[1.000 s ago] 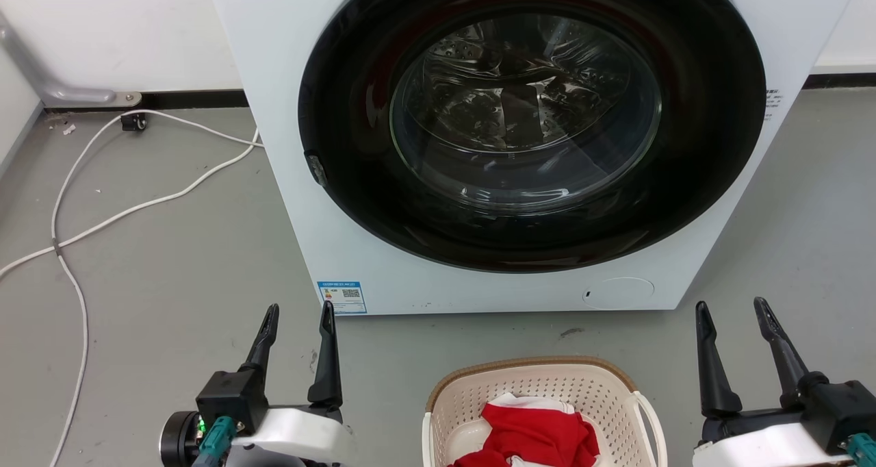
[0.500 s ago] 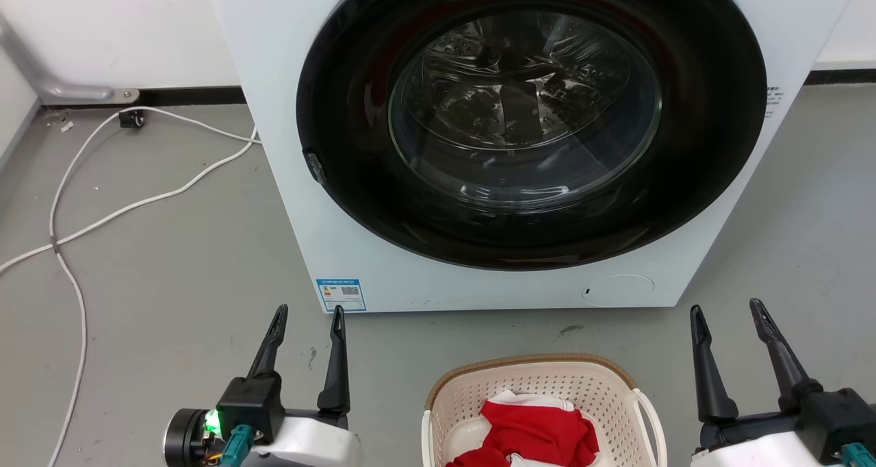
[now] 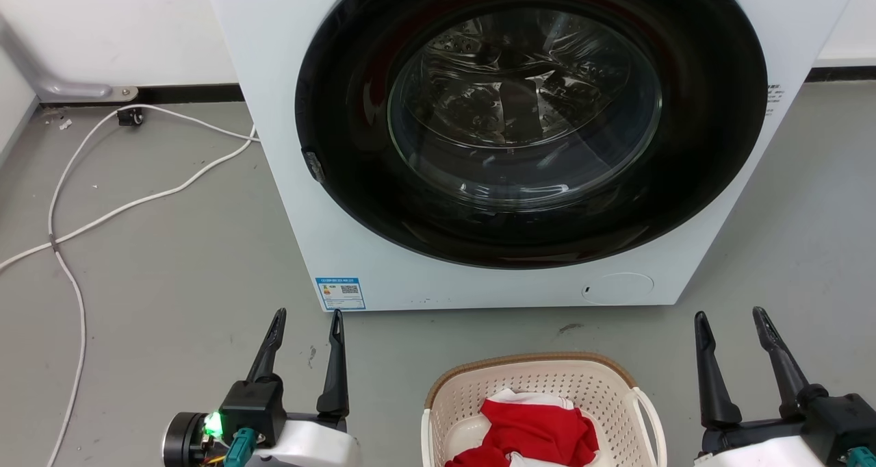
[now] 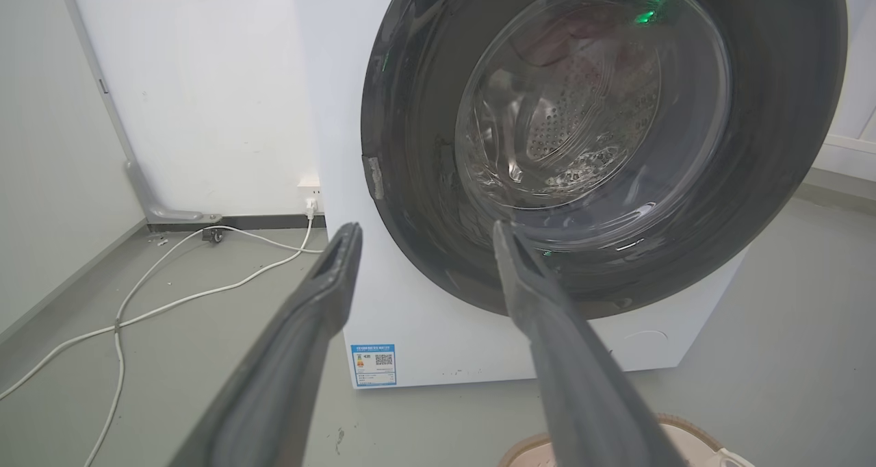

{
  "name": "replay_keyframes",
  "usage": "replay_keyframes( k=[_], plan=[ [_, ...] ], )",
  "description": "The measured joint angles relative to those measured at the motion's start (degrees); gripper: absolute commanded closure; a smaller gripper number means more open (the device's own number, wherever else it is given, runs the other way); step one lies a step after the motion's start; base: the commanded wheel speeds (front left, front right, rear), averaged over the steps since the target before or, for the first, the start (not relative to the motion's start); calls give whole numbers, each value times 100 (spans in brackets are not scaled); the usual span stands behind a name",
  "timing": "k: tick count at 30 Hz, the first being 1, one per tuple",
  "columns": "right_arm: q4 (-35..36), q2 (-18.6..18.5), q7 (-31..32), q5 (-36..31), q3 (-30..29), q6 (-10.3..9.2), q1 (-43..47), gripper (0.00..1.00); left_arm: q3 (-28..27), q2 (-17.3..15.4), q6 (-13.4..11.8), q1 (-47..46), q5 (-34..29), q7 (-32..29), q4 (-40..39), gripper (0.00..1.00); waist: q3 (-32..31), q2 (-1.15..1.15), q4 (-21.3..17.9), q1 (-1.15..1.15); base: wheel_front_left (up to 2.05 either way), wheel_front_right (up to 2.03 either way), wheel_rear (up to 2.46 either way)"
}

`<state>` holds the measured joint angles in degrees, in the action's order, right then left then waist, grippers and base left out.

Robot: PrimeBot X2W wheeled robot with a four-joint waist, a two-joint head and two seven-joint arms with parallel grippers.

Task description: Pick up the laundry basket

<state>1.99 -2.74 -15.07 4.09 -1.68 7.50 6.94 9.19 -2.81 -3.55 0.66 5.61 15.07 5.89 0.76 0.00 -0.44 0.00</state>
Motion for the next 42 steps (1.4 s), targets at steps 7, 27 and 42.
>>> replay_keyframes(
  k=[7, 27, 42],
  plan=[
    [-24, 0, 0, 33, 4, 0, 0, 0, 3, 0, -23, 2, -32, 0, 4, 0, 12, 0, 3, 0, 0, 0, 0],
    [-434, -2, -1, -439, -157, 0, -281, 0, 387, 0, 104, -307, -29, 0, 326, 0, 376, 0, -40, 0, 0, 0, 0],
    [-2388, -7, -1, -1439, -612, 1, -1426, 0, 1051, -5, 532, -1478, 560, -1, 2473, 0, 1601, 0, -189, 1, 0, 0, 0]
  ],
)
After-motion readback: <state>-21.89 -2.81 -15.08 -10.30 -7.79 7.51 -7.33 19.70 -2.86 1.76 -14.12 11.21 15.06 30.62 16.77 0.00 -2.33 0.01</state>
